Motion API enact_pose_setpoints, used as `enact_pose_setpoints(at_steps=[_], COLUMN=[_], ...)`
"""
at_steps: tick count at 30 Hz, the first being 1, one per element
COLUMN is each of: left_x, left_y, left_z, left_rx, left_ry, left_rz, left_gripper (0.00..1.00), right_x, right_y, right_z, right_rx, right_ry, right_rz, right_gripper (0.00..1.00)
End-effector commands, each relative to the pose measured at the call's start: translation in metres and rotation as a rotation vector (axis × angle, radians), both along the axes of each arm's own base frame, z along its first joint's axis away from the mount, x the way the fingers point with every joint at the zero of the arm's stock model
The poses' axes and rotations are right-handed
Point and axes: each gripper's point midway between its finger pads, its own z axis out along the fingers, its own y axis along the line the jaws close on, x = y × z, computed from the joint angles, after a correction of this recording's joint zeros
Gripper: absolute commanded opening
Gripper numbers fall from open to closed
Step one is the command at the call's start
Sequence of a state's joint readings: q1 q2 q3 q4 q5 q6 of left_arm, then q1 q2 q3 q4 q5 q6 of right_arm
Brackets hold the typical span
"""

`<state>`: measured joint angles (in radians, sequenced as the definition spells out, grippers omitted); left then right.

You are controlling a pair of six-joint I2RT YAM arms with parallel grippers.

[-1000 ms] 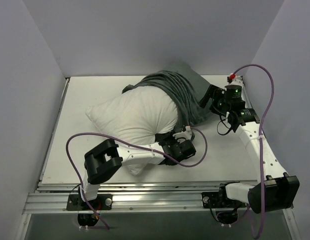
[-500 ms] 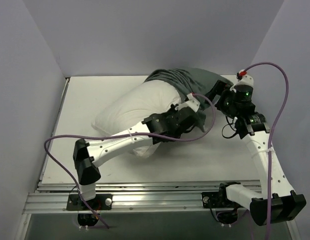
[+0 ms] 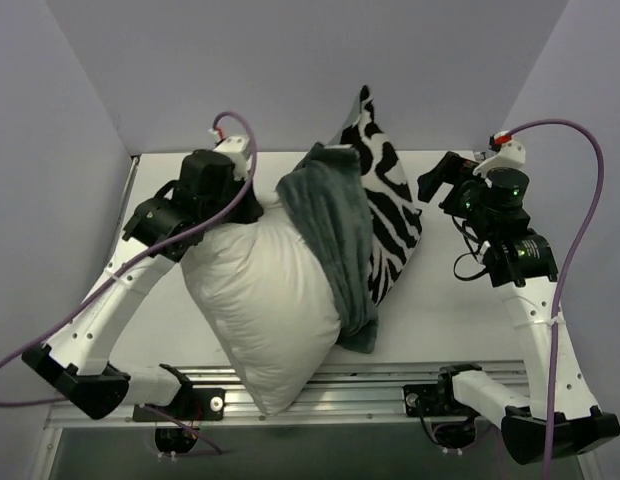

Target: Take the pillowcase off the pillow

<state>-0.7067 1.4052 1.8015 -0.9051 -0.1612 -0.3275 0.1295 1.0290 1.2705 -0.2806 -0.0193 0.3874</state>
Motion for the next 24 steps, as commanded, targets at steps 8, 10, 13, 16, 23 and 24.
enact_pose_setpoints(at_steps=[8,10,13,16,23,24], left_x=[0.054,0.064,0.086,0.109,0.095,0.081], left_y=[0.093,0.097,0.101,0.102,0.105,0.108], left_z=[-0.151,-0.171,-0.169,-0.138,-0.066,-0.055], left_rx=[-0.149,-0.101,-0.062,-0.060,-0.097,-0.096], left_ry=[0.241,0.275,0.243,0.160,0.036,0.016], left_rz=[0.289,0.308,0.326,0.336,0.325,0.314], left_gripper=[0.09,0.18,0.28,0.58,0.94,0.94], right_x=[0.013,0.017,0.016,0.010,-0.001,-0.001], right_y=[0.079,0.097,0.131,0.165,0.217,0.220], right_z=[-0.028,-0.042,-0.063,-0.077,-0.085,-0.087], right_rx=[0.000,-0.029,-0.048,-0.086,-0.124,-0.135], right_ry=[0.066,0.098,0.145,0.167,0.185,0.185], right_rz=[0.309,0.336,0.415,0.485,0.620,0.632], right_gripper=[0.90,0.90,0.90,0.90,0.90,0.90])
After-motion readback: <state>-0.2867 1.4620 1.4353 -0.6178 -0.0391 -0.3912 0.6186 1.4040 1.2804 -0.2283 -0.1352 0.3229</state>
